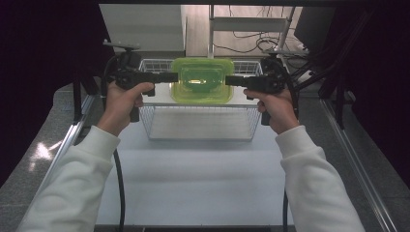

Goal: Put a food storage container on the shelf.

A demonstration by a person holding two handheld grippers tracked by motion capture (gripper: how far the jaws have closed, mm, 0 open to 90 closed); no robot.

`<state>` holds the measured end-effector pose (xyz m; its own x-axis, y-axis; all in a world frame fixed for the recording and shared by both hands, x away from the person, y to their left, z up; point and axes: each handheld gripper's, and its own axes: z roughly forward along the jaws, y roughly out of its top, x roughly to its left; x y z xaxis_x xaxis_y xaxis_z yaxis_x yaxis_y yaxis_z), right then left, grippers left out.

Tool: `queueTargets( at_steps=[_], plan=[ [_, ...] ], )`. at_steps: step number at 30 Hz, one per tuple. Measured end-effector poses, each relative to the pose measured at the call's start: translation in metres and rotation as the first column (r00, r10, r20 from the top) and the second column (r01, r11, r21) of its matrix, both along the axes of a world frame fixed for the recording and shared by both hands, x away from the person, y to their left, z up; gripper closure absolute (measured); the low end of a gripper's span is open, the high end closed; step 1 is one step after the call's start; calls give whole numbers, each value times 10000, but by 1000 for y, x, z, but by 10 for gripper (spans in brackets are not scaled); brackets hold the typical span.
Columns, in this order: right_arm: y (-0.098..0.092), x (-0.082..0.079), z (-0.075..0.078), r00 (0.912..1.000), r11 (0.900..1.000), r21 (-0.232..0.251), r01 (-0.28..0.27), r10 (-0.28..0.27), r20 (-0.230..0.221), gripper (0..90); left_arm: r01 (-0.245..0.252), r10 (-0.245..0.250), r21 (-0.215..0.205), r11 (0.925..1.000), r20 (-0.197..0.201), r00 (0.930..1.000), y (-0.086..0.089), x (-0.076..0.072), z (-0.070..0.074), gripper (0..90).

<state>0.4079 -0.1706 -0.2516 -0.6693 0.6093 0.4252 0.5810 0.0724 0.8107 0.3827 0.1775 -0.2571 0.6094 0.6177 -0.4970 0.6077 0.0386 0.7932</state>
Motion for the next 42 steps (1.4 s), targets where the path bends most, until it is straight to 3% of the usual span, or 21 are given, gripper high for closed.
queueTargets(
  at_steps=[17, 21, 25, 28, 32, 36, 38, 42],
  plan=[
    [7, 39, 26, 9997, 9999, -84, 140, -142, -201, 785, -266, 250, -511, 9983, -318, 9992, 6, 42, 14, 774],
    [6, 50, 23, 9983, 9995, -4, 304, -304, -506, 785, -306, 278, -540, 9981, -509, 9983, 5, 52, 10, 774],
    [5, 64, 11, 9931, 9988, 33, 483, -476, -1069, 784, -537, 470, -629, 9966, -1034, 9935, 2, 66, -2, 774],
    [5, 68, 7, 9916, 9988, 23, 499, -493, -1192, 780, -690, 585, -799, 9944, -1265, 9902, 3, 71, -6, 776],
    [2, 81, 2, 9835, 9966, 604, 553, -440, -1755, 771, -866, 656, -1248, 9884, -1634, 9844, 6, 81, -9, 776],
    [2, 93, -4, 9709, 9908, 1087, 811, -539, -2333, 755, -1171, 750, -1755, 9775, -2299, 9703, 9, 95, -17, 774],
    [1, 101, -11, 9583, 9842, 1432, 1043, -609, -2792, 738, -1257, 770, -1895, 9738, -2454, 9664, 10, 100, -21, 754],
    [1, 107, -16, 9488, 9762, 1792, 1223, -620, -3096, 728, -1323, 727, -2118, 9683, -2676, 9608, 12, 106, -28, 739]
  ],
)
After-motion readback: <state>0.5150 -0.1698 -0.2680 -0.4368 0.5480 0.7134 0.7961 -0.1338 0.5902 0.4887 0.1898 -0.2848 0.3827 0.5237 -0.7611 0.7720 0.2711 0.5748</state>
